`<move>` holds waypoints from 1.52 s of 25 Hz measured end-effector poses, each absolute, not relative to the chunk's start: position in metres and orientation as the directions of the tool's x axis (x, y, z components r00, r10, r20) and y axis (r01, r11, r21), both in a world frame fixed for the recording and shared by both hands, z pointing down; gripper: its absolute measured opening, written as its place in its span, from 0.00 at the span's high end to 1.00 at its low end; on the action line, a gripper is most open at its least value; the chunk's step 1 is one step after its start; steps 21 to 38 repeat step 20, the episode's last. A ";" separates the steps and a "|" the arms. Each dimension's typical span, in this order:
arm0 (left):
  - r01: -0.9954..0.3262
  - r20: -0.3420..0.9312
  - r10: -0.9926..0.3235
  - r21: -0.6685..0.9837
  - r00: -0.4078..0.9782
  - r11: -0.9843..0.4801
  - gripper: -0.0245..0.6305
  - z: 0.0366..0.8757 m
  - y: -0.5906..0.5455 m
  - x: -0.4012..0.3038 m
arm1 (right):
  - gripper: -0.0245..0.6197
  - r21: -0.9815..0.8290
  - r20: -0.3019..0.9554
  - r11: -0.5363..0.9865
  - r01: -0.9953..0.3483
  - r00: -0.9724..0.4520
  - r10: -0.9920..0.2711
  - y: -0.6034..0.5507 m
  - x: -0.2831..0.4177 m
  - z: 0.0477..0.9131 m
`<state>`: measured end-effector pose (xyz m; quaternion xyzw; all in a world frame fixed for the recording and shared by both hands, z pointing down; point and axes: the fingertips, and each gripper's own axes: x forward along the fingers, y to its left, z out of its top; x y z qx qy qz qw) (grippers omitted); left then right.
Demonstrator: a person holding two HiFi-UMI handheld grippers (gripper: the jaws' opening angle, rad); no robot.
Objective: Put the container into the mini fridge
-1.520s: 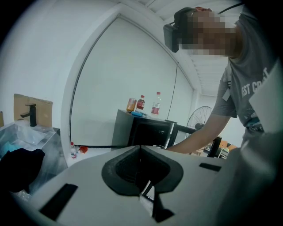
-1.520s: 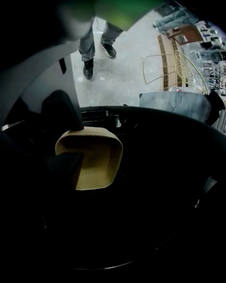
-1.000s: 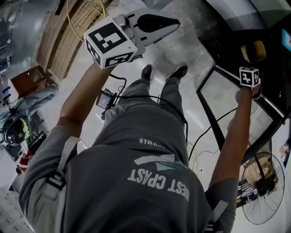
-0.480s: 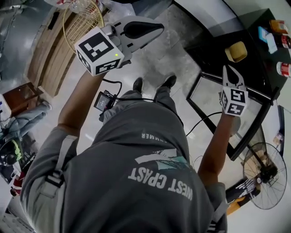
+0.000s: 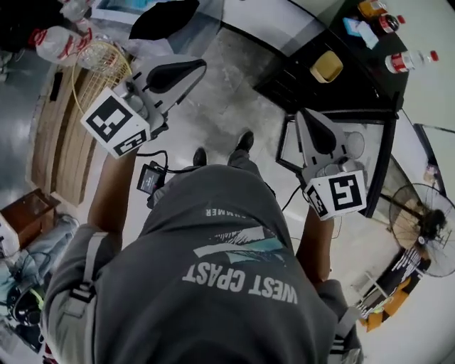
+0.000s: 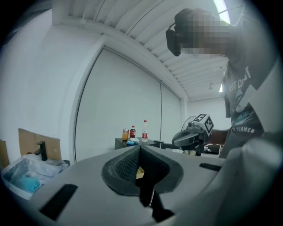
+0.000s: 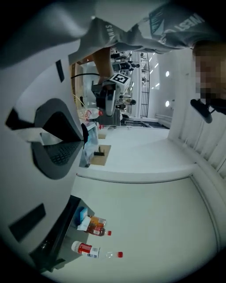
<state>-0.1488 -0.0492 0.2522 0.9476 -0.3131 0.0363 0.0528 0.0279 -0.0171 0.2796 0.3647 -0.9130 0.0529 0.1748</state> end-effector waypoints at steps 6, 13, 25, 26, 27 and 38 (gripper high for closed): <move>-0.538 0.066 -0.534 0.085 0.843 -0.839 0.94 0.247 -0.027 -0.137 | 0.92 0.048 0.288 0.725 -0.687 -0.685 -0.669 0.012 0.008 0.245; -0.522 0.052 -0.519 0.085 0.853 -0.849 0.94 0.243 -0.018 -0.141 | 0.92 0.043 0.235 0.721 -0.692 -0.694 -0.680 0.024 -0.006 0.224; -0.538 0.049 -0.536 0.097 0.843 -0.838 0.94 0.239 -0.011 -0.157 | 0.92 0.049 0.234 0.732 -0.679 -0.705 -0.669 0.031 -0.020 0.214; -0.538 0.049 -0.536 0.097 0.843 -0.838 0.94 0.239 -0.011 -0.157 | 0.92 0.049 0.234 0.732 -0.679 -0.705 -0.669 0.031 -0.020 0.214; -0.538 0.049 -0.536 0.097 0.843 -0.838 0.94 0.239 -0.011 -0.157 | 0.92 0.049 0.234 0.732 -0.679 -0.705 -0.669 0.031 -0.020 0.214; -0.538 0.049 -0.536 0.097 0.843 -0.838 0.94 0.239 -0.011 -0.157 | 0.92 0.049 0.234 0.732 -0.679 -0.705 -0.669 0.031 -0.020 0.214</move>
